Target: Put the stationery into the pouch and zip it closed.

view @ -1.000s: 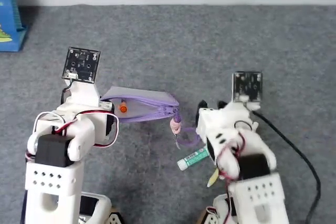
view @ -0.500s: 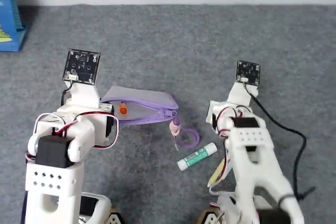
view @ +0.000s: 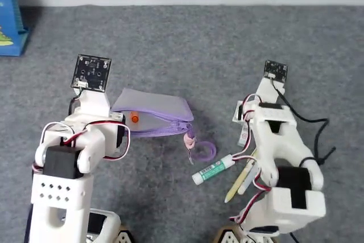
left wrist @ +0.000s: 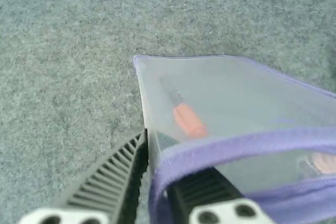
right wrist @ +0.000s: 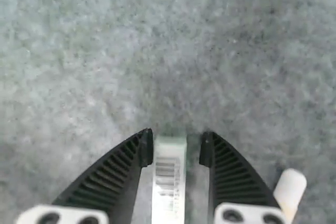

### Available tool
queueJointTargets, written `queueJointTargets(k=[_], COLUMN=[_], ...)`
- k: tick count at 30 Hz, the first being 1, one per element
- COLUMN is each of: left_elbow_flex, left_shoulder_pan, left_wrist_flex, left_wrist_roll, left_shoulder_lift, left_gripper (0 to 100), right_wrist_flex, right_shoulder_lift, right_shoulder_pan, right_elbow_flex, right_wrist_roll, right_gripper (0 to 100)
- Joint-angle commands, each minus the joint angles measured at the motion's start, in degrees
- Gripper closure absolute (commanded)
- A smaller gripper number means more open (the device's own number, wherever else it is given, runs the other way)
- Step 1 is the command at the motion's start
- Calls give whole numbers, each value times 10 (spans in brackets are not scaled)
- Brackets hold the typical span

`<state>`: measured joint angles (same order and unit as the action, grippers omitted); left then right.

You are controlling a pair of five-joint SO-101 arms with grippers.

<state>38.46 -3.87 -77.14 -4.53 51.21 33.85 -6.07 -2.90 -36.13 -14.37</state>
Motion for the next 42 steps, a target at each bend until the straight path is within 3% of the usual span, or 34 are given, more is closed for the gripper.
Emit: queueJointTargets(k=[1,4,6,15,25,30,36,42], left_elbow_flex=[-2,-2,-2,-2,-6,-36,-115,-152], left_shoulder_pan=[0,0,0,0,-1,-4,-4,-4], left_wrist_flex=[13,13,13,12,12,6,-60,-69], left_wrist_roll=[-6,-6,-6,-6,-7,-25,-25,-25], left_shoulder_lift=[-1,-1,-1,-1,-2,-5,-6,-7], left_gripper=[988,988,988,988,988,988,988,988], right_wrist_flex=[13,36,73,212,345,345,345,287], right_shoulder_lift=[-6,10,30,204,484,589,678,771], right_shoulder_pan=[0,9,14,52,152,193,222,269], right_elbow_flex=[42,42,41,40,40,40,40,39], right_wrist_roll=[1,1,1,1,7,37,37,79], right_gripper=[879,998,967,991,991,991,991,991])
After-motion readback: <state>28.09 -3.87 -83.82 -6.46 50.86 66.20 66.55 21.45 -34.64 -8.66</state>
